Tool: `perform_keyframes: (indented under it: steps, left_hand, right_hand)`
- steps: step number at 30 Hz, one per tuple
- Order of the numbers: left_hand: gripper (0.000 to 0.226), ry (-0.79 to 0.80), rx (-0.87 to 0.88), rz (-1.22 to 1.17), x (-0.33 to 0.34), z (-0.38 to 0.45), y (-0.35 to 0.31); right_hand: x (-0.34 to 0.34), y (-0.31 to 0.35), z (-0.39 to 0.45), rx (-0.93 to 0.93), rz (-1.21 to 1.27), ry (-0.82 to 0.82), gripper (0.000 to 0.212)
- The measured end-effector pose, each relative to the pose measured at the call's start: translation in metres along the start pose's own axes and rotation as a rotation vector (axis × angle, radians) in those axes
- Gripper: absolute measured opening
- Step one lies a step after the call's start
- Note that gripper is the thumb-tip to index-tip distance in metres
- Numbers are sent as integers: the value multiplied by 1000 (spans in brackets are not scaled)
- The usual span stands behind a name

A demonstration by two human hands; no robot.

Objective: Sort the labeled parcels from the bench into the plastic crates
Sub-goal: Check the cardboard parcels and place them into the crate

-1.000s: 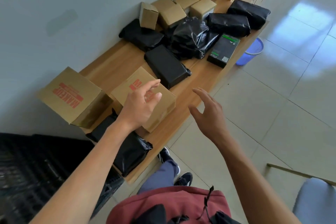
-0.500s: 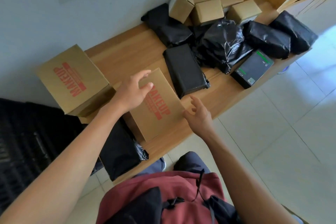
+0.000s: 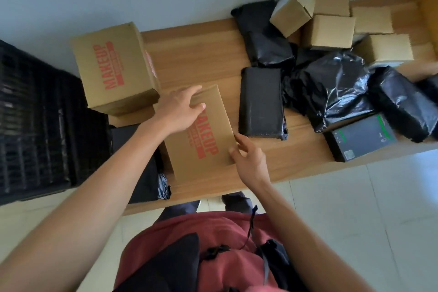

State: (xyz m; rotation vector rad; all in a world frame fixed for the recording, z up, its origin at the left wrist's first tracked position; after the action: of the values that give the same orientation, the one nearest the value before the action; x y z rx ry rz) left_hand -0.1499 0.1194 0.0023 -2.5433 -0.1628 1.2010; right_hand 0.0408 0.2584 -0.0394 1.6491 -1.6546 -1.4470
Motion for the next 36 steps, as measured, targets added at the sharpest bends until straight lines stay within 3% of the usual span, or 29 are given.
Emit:
perform_keyframes:
  steps: [13, 18, 22, 28, 32, 36]
  left_hand:
    - [61, -306, -99, -510, -19, -56, 49]
    - [68, -392, -157, -685, -18, -74, 69]
    - [68, -386, -145, -755, -2, -80, 82]
    - [61, -218, -221, -865, 42, -89, 104]
    - [43, -167, -305, -897, 57, -99, 123]
    - [50, -209, -311, -912, 45, -99, 127]
  right_hand:
    - [-23, 62, 43, -322, -65, 50, 44]
    - [-24, 104, 46, -674, -245, -8, 47]
    - [-21, 115, 46, -910, -376, -29, 40]
    - [-2, 101, 35, -1145, -478, 47, 25]
    - [2, 93, 25, -1122, -462, 46, 16]
    - [-10, 82, 30, -755, -311, -95, 29]
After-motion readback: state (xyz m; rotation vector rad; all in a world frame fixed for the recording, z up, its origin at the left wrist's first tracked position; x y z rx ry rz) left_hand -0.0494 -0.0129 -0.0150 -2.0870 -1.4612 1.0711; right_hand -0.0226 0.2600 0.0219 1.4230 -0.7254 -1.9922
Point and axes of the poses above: each hand's wrist, its own z-axis towards the middle knuckle, its own x-axis out of the palm, y = z × x, the point moved 8 cm from there along z, towards the middle knuckle, and after that the axes turned 13 degrees about -x, right-handed, at the moved point
